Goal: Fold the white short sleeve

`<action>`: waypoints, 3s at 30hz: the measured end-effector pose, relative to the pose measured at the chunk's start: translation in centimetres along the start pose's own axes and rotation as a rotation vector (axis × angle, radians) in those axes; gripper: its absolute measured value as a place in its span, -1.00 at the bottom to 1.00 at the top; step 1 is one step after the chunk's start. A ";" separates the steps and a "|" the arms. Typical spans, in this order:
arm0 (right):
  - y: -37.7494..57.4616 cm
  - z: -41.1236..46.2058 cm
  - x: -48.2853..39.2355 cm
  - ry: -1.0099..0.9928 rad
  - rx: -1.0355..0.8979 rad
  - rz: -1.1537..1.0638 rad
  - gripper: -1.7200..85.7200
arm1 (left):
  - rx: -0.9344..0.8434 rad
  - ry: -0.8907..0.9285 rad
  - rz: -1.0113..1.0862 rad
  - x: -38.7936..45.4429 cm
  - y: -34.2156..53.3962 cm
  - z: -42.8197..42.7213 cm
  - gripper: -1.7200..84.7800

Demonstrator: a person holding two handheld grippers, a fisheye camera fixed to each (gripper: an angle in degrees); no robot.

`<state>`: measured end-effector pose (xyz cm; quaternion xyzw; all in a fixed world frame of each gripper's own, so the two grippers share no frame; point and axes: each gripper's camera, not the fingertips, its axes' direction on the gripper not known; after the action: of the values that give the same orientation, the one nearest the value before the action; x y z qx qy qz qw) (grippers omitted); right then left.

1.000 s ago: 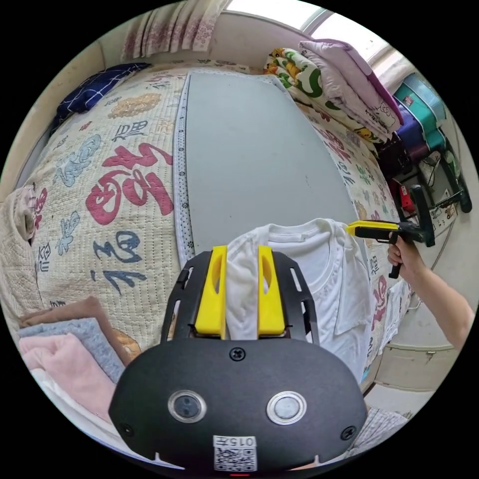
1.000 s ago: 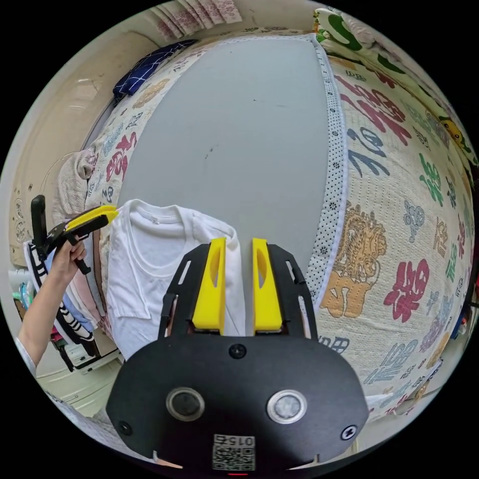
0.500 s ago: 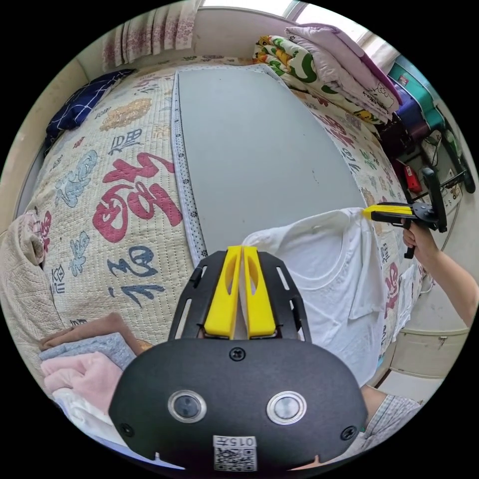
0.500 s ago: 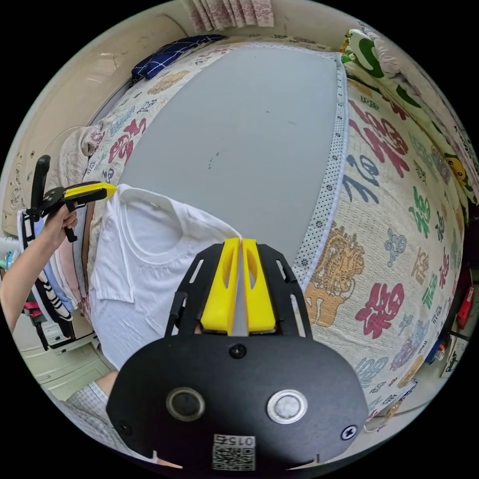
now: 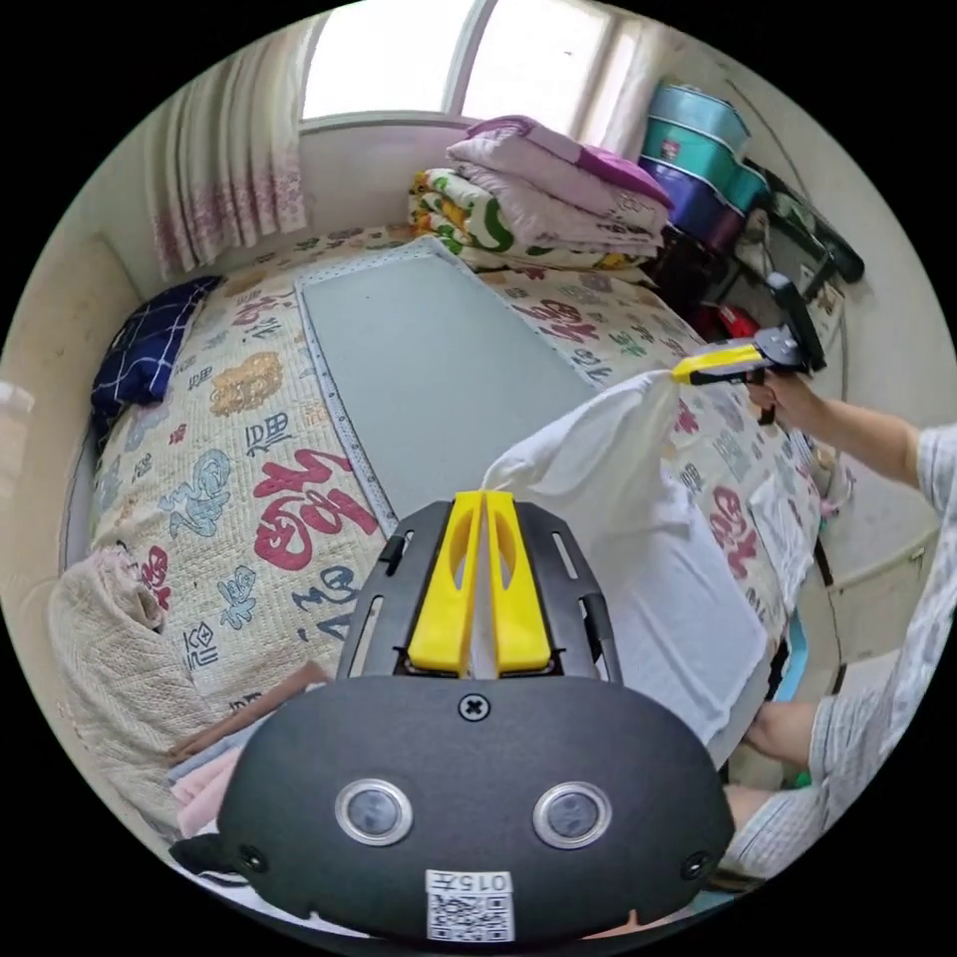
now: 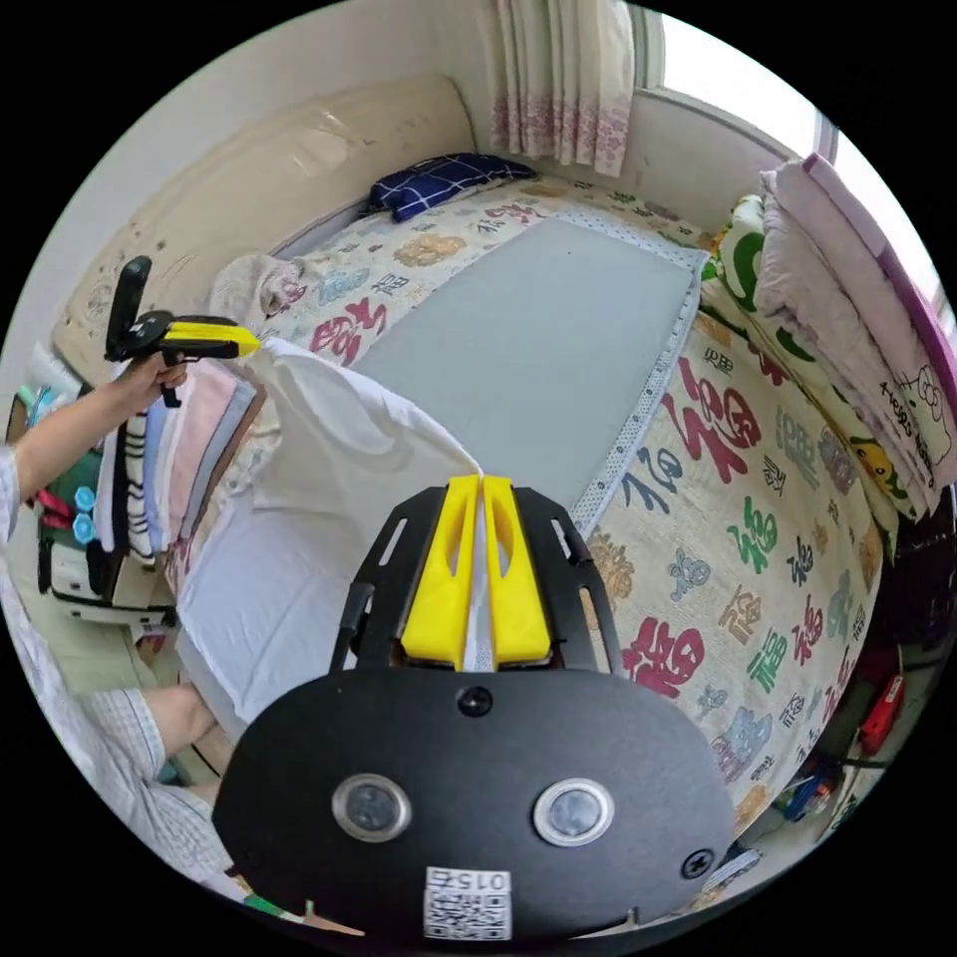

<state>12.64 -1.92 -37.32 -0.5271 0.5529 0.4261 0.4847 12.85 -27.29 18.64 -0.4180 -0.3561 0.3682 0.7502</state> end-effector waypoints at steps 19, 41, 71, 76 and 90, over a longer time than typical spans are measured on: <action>29.6 -0.5 -20.8 -0.260 -0.561 -0.195 -0.96 | -0.635 0.249 0.262 22.4 26.7 8.9 -0.97; 20.4 -0.8 1.0 -0.447 -0.092 0.868 -0.68 | -0.090 -0.019 -0.912 12.8 27.8 11.5 -0.79; 23.1 12.2 -16.3 0.143 -0.319 0.664 -0.81 | -0.119 -0.176 -0.823 31.1 31.5 13.1 -0.98; 27.7 12.2 -11.8 0.048 -0.237 0.698 -0.87 | -0.111 -0.103 -0.894 31.6 31.5 14.9 -0.98; 32.1 33.2 -17.5 0.001 -0.543 0.391 -0.84 | -0.201 -0.068 -0.982 33.3 29.7 21.2 -0.98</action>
<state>-16.88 36.28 -26.95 -0.5211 0.5102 0.6424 0.2353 3.27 20.03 8.17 -0.2594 -0.5685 -0.0509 0.7790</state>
